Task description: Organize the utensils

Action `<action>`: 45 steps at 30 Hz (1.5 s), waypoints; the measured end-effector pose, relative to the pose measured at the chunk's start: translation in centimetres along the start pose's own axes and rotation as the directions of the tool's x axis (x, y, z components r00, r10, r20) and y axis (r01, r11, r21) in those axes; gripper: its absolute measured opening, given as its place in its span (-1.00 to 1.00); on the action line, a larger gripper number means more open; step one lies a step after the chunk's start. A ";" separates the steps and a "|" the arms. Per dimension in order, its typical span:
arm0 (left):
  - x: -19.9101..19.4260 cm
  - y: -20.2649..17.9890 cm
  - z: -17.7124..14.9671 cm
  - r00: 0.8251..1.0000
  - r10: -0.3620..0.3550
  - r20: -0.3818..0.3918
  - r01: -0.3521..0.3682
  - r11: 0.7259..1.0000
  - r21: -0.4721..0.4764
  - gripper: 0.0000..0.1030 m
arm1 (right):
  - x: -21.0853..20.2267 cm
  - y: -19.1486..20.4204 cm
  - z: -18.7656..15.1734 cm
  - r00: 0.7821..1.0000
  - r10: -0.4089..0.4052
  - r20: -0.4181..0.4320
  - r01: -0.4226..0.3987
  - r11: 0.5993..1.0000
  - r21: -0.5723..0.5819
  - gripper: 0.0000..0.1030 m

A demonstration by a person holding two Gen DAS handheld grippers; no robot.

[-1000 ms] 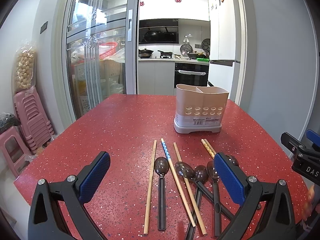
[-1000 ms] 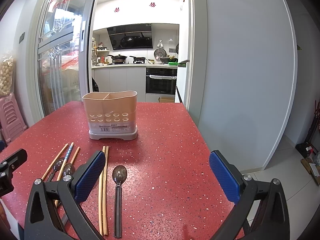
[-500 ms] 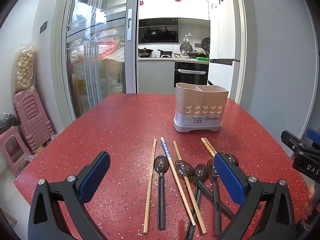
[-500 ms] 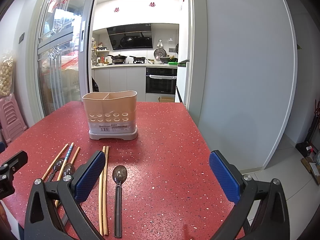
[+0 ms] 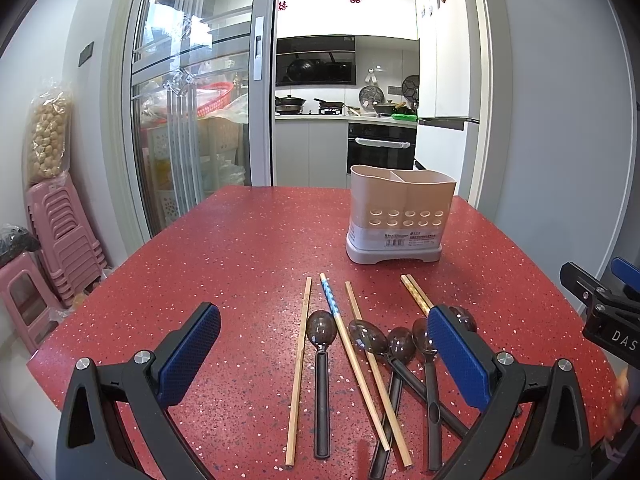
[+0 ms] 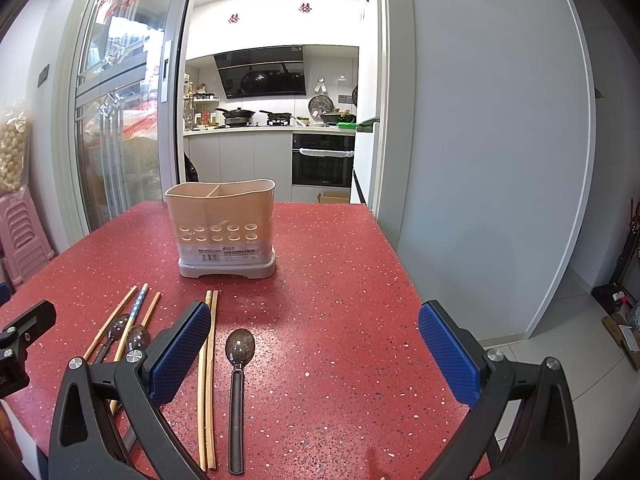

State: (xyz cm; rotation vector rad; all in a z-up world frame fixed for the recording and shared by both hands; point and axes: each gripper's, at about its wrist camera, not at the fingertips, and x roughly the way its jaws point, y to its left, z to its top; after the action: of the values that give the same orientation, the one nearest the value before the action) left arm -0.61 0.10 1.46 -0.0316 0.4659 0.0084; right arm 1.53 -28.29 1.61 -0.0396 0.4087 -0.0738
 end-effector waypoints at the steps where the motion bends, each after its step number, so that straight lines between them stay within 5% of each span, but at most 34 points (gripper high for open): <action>1: 0.0 0.0 0.0 1.000 0.000 0.000 0.000 1.000 0.000 1.00 | 0.0 0.0 0.0 1.000 0.000 -0.001 0.000 1.000 0.000 1.00; 24: 0.3 -0.3 -0.1 1.000 -0.002 -0.013 0.002 1.000 0.006 1.00 | 0.1 0.2 -0.4 1.000 0.005 -0.023 -0.005 1.000 0.002 1.00; 31: 2.7 0.7 -0.1 0.993 0.030 -0.116 -0.028 0.999 0.023 1.00 | 2.0 0.1 -0.3 0.990 0.056 -0.130 -0.055 0.998 0.004 1.00; 39: 8.6 3.8 -0.5 0.926 0.065 -0.371 -0.063 0.998 0.018 1.00 | 6.9 -0.2 -0.6 0.915 0.107 -0.389 -0.103 0.994 0.031 1.00; 45: 10.1 4.7 -1.1 0.900 0.043 -0.434 -0.037 0.999 0.023 1.00 | 9.7 0.6 -1.3 0.828 0.164 -0.536 -0.166 0.985 0.047 0.75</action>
State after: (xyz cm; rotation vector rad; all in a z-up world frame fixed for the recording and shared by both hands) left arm 7.86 4.78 -4.22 -0.0098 0.9161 0.0390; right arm 9.93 -28.46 -3.45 0.0167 0.9786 0.0918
